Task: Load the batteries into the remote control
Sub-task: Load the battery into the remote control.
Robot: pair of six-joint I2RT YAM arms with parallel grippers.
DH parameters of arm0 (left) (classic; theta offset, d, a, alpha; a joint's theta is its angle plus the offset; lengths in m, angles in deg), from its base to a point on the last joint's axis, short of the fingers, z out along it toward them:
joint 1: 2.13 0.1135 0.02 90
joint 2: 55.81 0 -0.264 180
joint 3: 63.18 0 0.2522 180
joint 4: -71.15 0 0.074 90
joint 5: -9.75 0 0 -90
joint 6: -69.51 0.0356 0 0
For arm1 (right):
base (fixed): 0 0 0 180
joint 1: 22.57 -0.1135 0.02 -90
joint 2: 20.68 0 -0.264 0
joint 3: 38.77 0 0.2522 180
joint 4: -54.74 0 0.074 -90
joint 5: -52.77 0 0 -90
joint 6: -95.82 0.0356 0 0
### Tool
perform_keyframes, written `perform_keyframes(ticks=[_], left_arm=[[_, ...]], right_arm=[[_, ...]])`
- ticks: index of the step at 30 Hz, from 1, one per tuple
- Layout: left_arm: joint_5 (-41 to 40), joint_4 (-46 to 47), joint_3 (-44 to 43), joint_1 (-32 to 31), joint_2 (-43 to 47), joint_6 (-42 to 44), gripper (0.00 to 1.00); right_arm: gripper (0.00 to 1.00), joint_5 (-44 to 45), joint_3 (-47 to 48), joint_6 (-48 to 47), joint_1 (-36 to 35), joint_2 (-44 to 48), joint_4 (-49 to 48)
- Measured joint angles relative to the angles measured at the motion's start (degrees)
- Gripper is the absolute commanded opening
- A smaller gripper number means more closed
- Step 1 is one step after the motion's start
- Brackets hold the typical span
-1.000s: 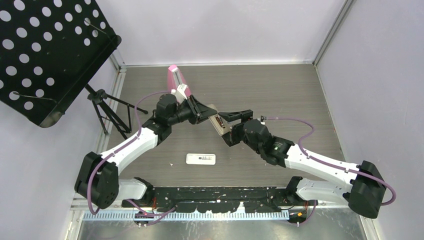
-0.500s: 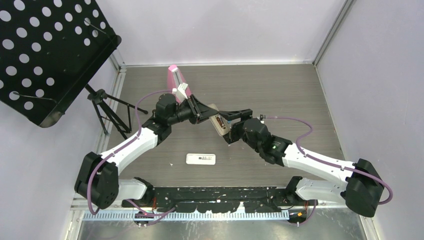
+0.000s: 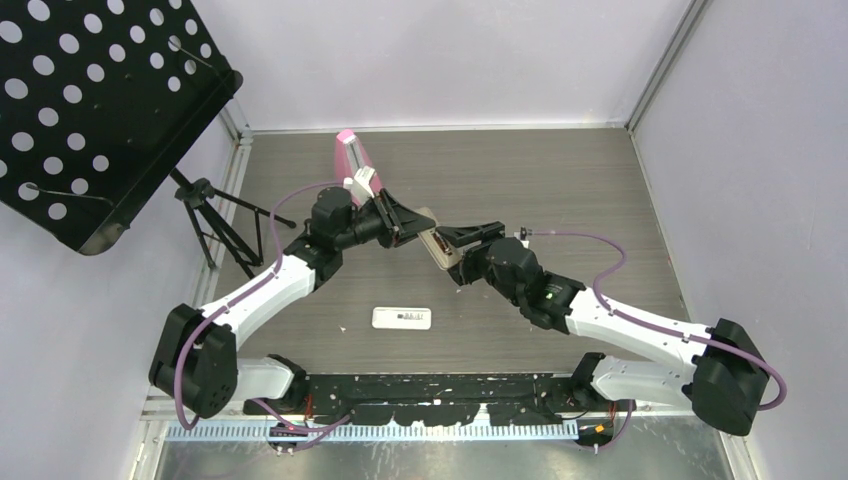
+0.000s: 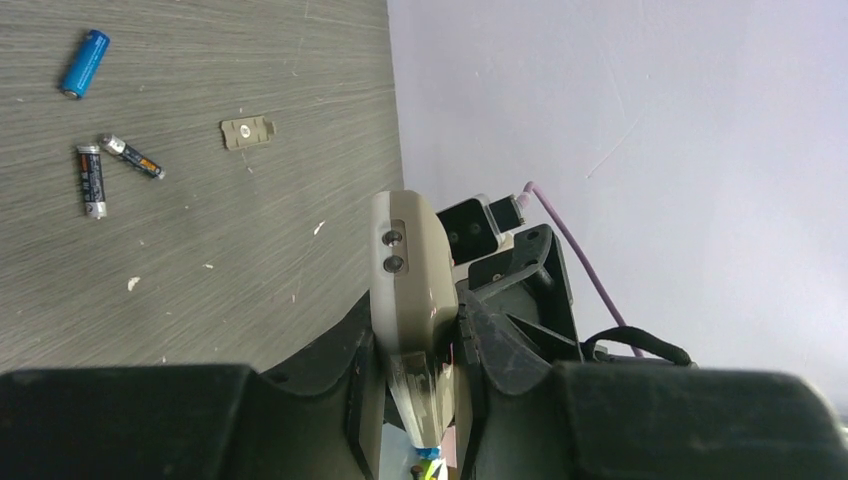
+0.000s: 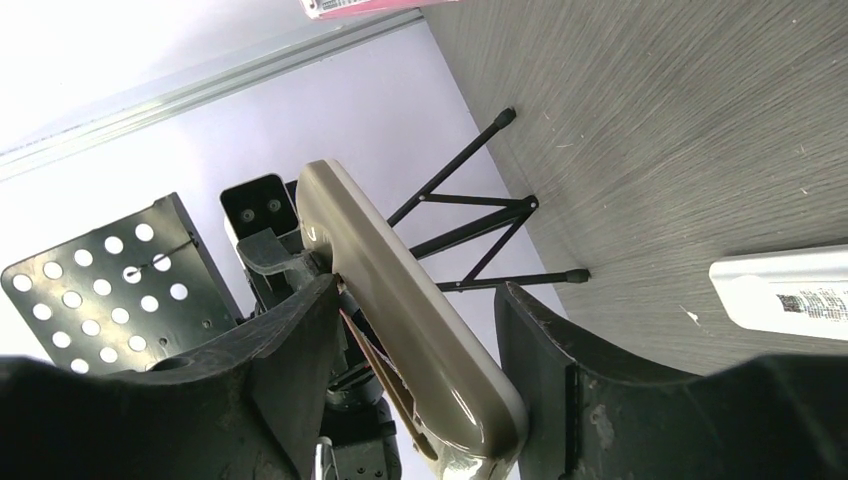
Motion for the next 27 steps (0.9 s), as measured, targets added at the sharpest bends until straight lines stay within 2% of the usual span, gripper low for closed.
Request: perform_keyframes(ticks=[10, 11, 14, 16, 19, 23, 27], left_arm=[[0.2, -0.1, -0.2, -0.2, 0.0, -1.6, 0.0], [0.2, -0.1, -0.2, -0.2, 0.0, -1.9, 0.0], [0.3, -0.3, -0.3, -0.2, 0.0, -2.2, 0.0], [0.5, -0.7, -0.4, -0.3, 0.0, -1.0, 0.0], [1.0, -1.7, -0.4, -0.1, 0.0, 1.1, 0.0], [4.2, -1.8, -0.6, 1.1, -0.1, 6.3, 0.0], [10.9, -1.6, -2.1, 2.6, -0.8, 11.8, 0.0]], right_arm=[[0.51, 0.4, -1.3, -1.9, 0.0, 1.9, -0.6], [0.54, 0.5, -1.4, -2.1, 0.0, 2.1, -0.8], [0.78, 0.7, -1.9, -3.1, 0.0, 2.7, -1.1], [0.89, 1.6, -2.4, -4.6, 0.0, 3.4, -1.0], [0.93, 2.8, -4.0, -8.0, 0.3, 6.3, -1.6], [0.94, 1.7, -7.9, -16.2, 1.6, 11.5, -6.5], [0.94, -8.0, -9.2, -29.5, 5.2, 14.9, -9.4]])
